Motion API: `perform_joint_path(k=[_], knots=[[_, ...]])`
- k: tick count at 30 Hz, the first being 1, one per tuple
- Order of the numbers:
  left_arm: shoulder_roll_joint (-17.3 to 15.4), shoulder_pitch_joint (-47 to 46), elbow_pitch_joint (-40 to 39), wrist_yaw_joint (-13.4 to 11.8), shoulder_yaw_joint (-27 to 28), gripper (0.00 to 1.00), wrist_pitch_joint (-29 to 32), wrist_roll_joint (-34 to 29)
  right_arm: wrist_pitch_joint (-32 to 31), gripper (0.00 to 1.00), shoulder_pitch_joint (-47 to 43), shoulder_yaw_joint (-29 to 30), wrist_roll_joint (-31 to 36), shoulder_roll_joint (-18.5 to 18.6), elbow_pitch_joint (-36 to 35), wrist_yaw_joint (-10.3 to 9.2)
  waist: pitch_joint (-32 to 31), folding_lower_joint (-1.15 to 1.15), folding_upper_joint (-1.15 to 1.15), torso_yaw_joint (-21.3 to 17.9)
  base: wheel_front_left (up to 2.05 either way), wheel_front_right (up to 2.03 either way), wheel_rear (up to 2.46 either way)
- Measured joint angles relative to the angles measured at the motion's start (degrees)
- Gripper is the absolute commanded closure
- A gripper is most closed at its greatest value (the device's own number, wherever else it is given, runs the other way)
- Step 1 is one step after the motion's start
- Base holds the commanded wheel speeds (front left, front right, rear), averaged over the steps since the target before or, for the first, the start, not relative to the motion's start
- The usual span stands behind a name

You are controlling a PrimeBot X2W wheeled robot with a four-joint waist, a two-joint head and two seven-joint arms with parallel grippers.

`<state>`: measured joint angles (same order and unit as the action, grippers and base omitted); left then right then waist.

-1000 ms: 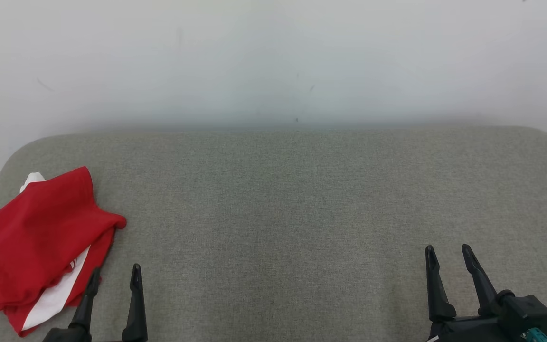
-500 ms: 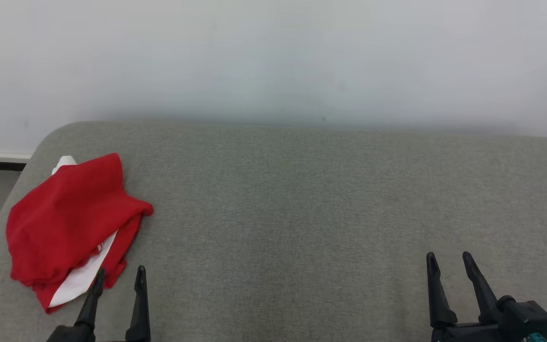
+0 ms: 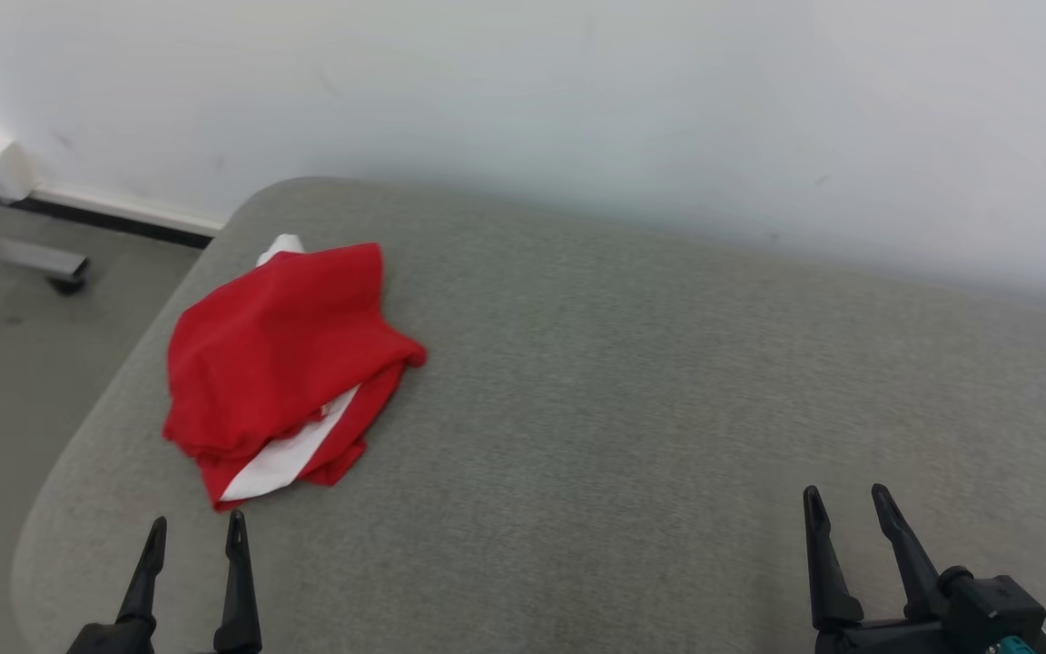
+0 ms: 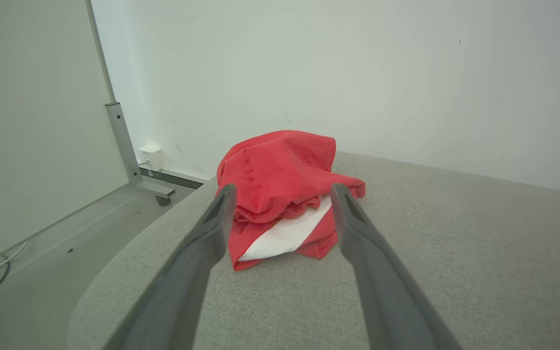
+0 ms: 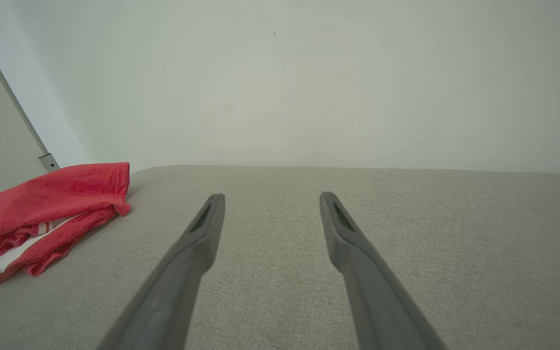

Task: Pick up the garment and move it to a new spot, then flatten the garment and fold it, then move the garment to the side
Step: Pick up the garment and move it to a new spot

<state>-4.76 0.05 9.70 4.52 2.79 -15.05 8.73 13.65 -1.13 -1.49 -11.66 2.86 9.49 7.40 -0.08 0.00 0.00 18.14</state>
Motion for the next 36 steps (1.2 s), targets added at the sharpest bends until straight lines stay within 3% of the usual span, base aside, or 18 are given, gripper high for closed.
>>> perform_joint_path(k=[16,28,36], knots=[[-0.01,0.74,-0.01,-1.51,2.68,0.00,0.00,0.02,-0.11,0.00,0.71,-2.90,-0.43,-0.01,0.63,0.05,0.92,0.00,0.00,10.66,0.00,0.00,0.00],[-0.45,0.37,0.15,-1.65,3.90,0.00,0.00,0.02,-0.58,0.00,2.26,-2.79,-0.16,0.14,0.88,0.05,1.60,0.00,0.00,9.17,0.00,0.00,0.00],[-3.69,-10.27,1.29,-0.25,6.38,0.00,0.00,2.40,-0.74,0.00,5.25,-1.85,0.27,1.35,-0.05,0.07,4.46,0.00,0.00,3.96,0.00,0.00,0.00]])
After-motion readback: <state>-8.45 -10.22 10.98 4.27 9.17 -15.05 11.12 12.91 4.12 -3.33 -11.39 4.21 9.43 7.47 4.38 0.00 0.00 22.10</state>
